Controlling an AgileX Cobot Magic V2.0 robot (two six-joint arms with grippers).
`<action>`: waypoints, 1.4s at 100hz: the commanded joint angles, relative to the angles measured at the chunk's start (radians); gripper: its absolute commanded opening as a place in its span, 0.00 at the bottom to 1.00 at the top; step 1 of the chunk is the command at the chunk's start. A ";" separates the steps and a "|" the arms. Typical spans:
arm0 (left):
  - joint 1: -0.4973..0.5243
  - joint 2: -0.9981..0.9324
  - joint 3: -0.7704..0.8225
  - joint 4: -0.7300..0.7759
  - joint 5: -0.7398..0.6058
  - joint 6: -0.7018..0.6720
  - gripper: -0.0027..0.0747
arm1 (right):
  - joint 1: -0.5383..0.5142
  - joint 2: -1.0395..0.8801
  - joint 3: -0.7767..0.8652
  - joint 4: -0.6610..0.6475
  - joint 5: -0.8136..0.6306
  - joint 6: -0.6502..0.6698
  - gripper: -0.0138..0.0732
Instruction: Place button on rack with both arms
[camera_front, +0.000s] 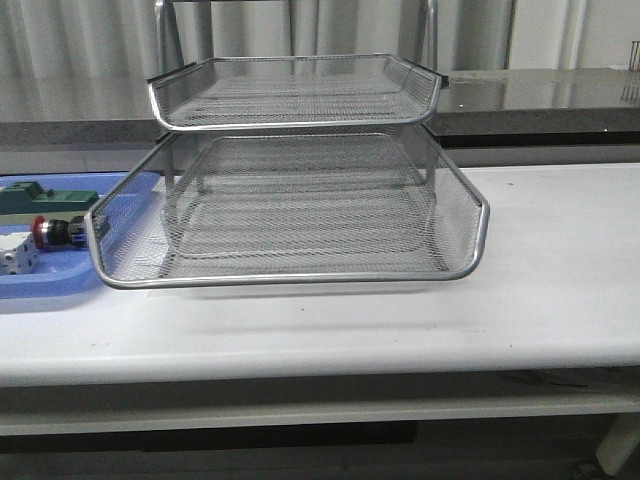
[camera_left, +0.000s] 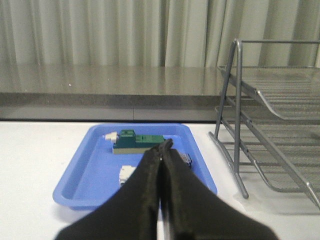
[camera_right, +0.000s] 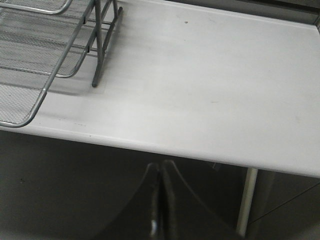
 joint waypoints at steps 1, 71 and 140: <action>0.001 0.007 -0.050 -0.039 0.006 -0.009 0.01 | 0.001 0.006 -0.034 0.002 -0.066 0.003 0.08; 0.001 0.929 -0.863 -0.038 0.366 0.086 0.01 | 0.001 0.006 -0.034 0.002 -0.067 0.003 0.08; 0.001 1.530 -1.430 -0.044 0.794 0.312 0.05 | 0.001 0.006 -0.034 0.002 -0.067 0.003 0.08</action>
